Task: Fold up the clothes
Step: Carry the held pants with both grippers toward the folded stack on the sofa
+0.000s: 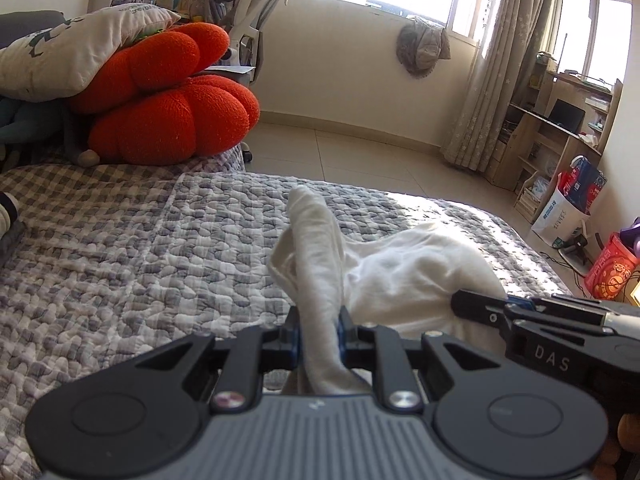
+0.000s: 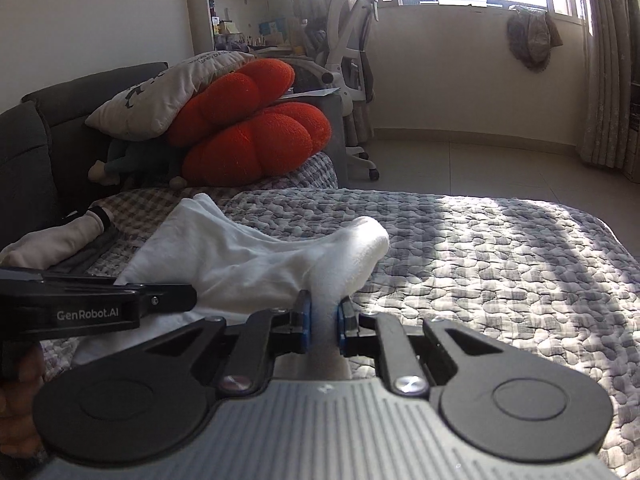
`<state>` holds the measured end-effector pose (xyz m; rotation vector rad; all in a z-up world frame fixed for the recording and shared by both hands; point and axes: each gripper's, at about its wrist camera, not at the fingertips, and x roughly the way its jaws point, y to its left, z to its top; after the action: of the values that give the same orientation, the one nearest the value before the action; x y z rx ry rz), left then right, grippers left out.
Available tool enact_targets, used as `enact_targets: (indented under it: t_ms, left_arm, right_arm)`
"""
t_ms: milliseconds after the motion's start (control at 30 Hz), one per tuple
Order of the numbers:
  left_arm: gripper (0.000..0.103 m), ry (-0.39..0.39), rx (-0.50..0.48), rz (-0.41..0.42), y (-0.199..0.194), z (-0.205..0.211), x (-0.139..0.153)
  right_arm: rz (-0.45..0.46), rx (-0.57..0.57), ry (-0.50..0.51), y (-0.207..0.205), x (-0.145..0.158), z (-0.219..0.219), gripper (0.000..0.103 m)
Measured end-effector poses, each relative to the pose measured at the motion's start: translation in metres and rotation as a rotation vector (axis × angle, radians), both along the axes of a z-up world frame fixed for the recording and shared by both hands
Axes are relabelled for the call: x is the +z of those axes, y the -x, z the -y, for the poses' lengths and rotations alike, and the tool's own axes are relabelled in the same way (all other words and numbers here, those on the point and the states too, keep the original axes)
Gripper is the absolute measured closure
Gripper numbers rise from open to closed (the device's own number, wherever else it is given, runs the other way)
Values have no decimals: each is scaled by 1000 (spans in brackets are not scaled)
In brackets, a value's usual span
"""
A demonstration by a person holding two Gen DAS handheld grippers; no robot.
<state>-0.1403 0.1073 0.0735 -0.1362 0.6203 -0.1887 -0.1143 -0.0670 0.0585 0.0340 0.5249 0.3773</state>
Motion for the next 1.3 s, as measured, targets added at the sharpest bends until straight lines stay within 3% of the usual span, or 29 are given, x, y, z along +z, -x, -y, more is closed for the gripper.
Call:
enact_targets:
  t_ms: [233,667,933,1100,1300]
  left_arm:
    - [86,21,26,41,13,-25,16]
    - [86,14,66,47,39,-80,33]
    - [86,29,158,92,50,-174,77]
    - [86,19,271,100,48,-247,102]
    - [86,26,410,67,28,-337,110]
  right_arm:
    - [70,15,16,12,13,-22,89]
    - [62,59,-27,38,14,-67,89]
    - [71,224,-102,28,42,-140,89]
    - [70,344,-167,13,68,-203,89]
    - [72,434,-208,-5,86,-293,89]
